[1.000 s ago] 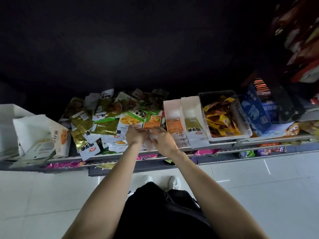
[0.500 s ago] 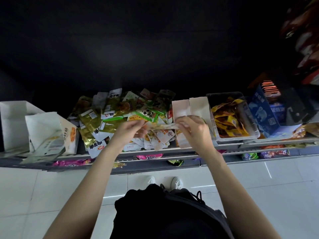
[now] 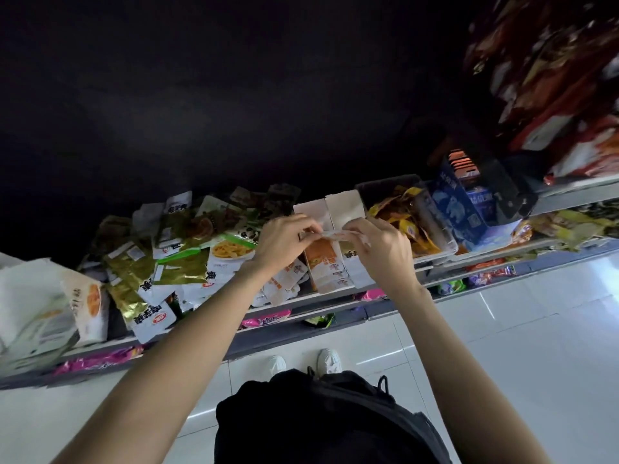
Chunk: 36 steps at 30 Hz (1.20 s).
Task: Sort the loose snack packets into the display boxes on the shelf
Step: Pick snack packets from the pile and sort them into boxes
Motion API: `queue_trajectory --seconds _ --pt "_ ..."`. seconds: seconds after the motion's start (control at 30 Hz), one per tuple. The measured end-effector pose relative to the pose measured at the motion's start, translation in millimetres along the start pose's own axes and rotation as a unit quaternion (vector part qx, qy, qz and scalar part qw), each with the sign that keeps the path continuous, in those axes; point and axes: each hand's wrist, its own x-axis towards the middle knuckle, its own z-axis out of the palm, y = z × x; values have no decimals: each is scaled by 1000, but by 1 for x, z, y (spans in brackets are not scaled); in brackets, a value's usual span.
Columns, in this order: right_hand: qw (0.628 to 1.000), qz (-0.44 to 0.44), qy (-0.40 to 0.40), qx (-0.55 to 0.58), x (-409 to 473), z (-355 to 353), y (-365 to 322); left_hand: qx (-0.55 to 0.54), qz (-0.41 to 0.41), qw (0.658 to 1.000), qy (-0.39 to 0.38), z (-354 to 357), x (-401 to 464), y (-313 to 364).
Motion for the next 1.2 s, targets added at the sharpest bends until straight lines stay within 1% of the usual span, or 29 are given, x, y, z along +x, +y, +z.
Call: queue_trajectory --seconds 0.07,0.1,0.17,0.23,0.3,0.33,0.4,0.47,0.57,0.67,0.77,0.8,0.87,0.93,0.97,1.03,1.1,1.13,1.2 --pt "1000 22 -6 6 -9 8 6 -32 -37 999 18 12 -3 -10" --pt "1000 21 -16 3 -13 13 7 -30 -44 998 15 19 -5 -13" --pt "999 -7 -49 -3 -19 26 5 6 -36 999 -9 30 -11 -18" --pt "994 -38 -97 -18 -27 38 3 69 -30 995 -59 37 -20 -18" --pt "987 -51 -145 -43 -37 49 3 114 -27 990 -83 40 -31 -19" --pt "984 -52 -163 -57 -41 53 4 115 -29 990 -79 39 -37 -18" --pt "978 -52 -187 -77 -46 59 4 92 -41 994 -45 33 -48 -20" --pt "975 -55 -200 -80 -47 63 4 67 -82 994 -16 27 -61 -25" --pt "975 -56 -205 -67 -46 63 9 19 -172 985 4 20 -83 -38" --pt "984 -28 -172 -29 -44 52 -2 29 -236 971 -25 18 -99 -42" --pt "986 -46 -160 -1 -41 54 -28 46 -265 961 -65 21 -112 -45" --pt "981 -55 -184 7 -39 61 -38 53 -268 959 -72 22 -117 -46" --pt "957 -54 -285 -18 -36 85 -54 65 -281 953 -96 24 -124 -47" --pt "920 -43 -380 -86 -34 111 -63 75 -293 945 -123 26 -129 -48" --pt "904 -36 -407 -126 -32 121 -66 82 -293 943 -132 26 -130 -47" --pt "888 10 -428 -170 -29 138 -69 88 -288 943 -138 24 -132 -47" --pt "883 66 -432 -172 -28 147 -73 91 -285 944 -140 23 -132 -47" --pt "880 74 -436 -174 -28 149 -75 92 -283 944 -143 23 -132 -46" --pt "878 53 -434 -192 -26 146 -79 87 -285 944 -143 23 -131 -45"
